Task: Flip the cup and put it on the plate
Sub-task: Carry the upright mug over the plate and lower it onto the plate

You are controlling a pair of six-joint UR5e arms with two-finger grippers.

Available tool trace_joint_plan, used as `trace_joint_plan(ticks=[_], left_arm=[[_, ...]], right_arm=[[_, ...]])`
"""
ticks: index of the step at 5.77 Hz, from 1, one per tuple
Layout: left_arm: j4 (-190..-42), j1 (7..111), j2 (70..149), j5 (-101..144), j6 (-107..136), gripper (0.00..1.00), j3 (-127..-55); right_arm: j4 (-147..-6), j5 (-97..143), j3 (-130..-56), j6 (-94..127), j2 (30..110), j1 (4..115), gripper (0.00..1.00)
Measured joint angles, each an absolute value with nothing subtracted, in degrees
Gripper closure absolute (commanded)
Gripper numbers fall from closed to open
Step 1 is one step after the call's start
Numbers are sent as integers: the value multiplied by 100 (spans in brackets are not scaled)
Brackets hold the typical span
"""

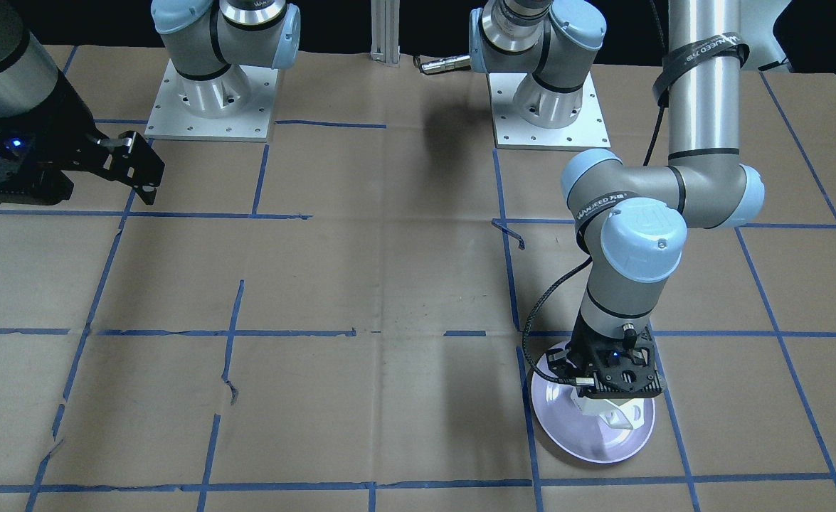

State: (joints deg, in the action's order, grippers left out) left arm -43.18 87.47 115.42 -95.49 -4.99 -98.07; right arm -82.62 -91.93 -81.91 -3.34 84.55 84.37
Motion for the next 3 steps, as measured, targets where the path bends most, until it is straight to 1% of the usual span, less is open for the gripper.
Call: trace_joint_plan(ticks=[1,2,3], left_arm=[[-4346,8731,11546,-9547,-514,76,-9892],[-4373,8724,11552,-9534,-523,53,-9947],[-4413,8721,11553,-9524,-524,7,-9973]], right_arm=[[-8262,-9193,-8191,-334,8455,8438,0],[-8262,-9193,-8191,-334,8455,8437,0],[-8262,-9193,-8191,-334,8455,8438,0]])
